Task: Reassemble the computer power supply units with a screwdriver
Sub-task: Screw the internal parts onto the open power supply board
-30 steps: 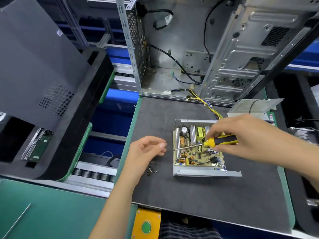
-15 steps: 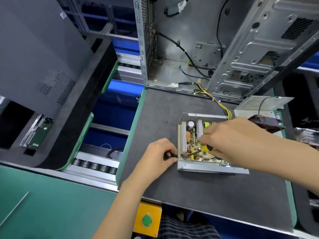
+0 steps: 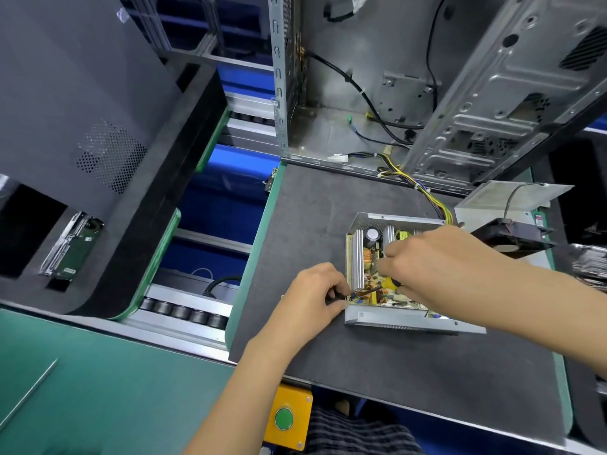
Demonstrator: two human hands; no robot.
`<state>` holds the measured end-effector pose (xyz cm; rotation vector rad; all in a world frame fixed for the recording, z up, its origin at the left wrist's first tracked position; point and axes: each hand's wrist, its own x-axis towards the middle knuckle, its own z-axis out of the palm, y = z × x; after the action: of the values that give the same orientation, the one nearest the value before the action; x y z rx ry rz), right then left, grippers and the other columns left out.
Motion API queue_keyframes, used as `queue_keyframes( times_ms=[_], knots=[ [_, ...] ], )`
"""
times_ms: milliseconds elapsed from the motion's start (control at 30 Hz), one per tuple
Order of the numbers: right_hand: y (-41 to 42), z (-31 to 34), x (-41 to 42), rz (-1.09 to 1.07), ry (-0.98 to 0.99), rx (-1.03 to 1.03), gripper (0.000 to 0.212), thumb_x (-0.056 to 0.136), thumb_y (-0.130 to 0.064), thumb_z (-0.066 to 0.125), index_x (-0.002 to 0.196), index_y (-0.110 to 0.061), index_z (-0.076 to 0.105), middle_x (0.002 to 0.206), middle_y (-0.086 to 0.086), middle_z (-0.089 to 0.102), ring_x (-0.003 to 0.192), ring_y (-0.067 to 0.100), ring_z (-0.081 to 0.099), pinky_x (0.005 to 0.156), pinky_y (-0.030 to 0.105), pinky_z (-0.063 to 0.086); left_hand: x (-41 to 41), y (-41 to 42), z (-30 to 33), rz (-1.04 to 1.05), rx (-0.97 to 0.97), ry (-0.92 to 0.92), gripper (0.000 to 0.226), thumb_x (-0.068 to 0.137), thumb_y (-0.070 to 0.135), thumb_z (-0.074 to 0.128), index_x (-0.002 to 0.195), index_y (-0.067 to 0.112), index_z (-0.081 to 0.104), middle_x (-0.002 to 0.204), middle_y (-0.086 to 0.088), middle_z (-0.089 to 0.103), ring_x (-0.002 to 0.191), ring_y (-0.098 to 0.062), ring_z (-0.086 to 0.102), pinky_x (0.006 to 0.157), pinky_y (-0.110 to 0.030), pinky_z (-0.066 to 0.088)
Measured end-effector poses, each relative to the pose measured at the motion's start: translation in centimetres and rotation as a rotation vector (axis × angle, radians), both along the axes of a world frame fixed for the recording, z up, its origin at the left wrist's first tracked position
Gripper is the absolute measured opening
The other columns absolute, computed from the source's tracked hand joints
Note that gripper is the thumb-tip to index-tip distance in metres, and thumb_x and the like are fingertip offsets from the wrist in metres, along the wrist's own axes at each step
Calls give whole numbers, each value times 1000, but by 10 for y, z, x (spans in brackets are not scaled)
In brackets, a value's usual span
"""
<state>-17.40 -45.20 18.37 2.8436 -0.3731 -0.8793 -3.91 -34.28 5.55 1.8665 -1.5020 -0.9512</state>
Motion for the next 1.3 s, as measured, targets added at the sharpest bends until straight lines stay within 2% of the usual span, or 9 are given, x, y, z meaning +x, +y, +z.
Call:
queue_keyframes(
  times_ms=[333, 467, 533, 667, 833, 1000, 1133, 1200, 1300],
  knots=[
    [-1, -1, 4, 3, 10, -10, 11, 89, -13, 53, 93, -23, 50, 87, -5, 40, 78, 21, 57, 49, 30, 31, -2, -2, -2, 5, 1, 7, 8, 83, 5, 73, 90, 8, 71, 96, -2, 62, 78, -12, 56, 71, -17, 45],
    [4, 2, 8, 48, 18, -76, 25, 83, -2, 51, 71, -17, 35, 71, -2, 15, 57, 19, 31, 42, 30, 16, -3, -1, -2, 20, -1, 16, 8, 83, 4, 72, 90, 8, 71, 94, 1, 61, 76, -6, 53, 67, -8, 39],
    [6, 2, 11, 64, 19, -86, 33, 78, 3, 51, 65, -17, 28, 69, -3, 23, 63, 20, 42, 43, 29, 16, -3, -2, -2, 29, 4, 23, 7, 83, 4, 72, 89, 9, 71, 93, 2, 61, 75, -6, 52, 66, -6, 38],
    [13, -1, 15, 58, 10, -73, 24, 80, 3, 47, 87, -16, 35, 60, -1, 29, 78, 25, 58, 43, 27, 15, -3, -3, -1, 29, 9, 22, 7, 83, 4, 72, 88, 8, 71, 93, -3, 64, 77, -10, 55, 67, -9, 38],
    [15, 2, 19, -13, -2, -43, 39, 77, 3, 54, 109, -12, 39, 95, 7, 31, 75, 24, 45, 43, 30, 16, -4, -2, 0, 19, 16, 14, 8, 83, 5, 73, 89, 8, 71, 94, -4, 64, 77, -10, 55, 67, -9, 38],
    [15, 11, 19, 79, 43, -98, 27, 78, 6, 51, 72, -15, 37, 91, 4, 57, 84, 24, 56, 44, 25, 15, -3, -2, -1, 39, 30, 22, 8, 82, 6, 76, 87, 12, 71, 92, 0, 62, 74, -8, 54, 66, -9, 39],
    [22, 9, 20, 32, 33, -101, 20, 88, -6, 51, 95, -15, 34, 89, 5, 54, 76, 22, 60, 43, 28, 13, -3, -3, 1, 29, 31, 37, 10, 81, 4, 75, 85, 11, 70, 92, -3, 63, 73, -8, 53, 66, -11, 40],
    [22, 8, 21, -39, 23, -75, 34, 83, -3, 54, 109, -13, 35, 93, 7, 33, 57, 18, 42, 42, 30, 14, -3, -3, 1, 25, 26, 46, 11, 81, 3, 75, 84, 12, 68, 92, -3, 63, 72, -8, 53, 66, -10, 40],
    [19, 13, 25, -17, 14, -93, 27, 79, 3, 53, 100, -13, 45, 83, 5, 25, 60, 19, 42, 42, 30, 14, -2, -1, 0, 20, 21, 31, 10, 82, 3, 74, 86, 12, 70, 92, -2, 63, 72, -6, 52, 65, -9, 38]
  ],
)
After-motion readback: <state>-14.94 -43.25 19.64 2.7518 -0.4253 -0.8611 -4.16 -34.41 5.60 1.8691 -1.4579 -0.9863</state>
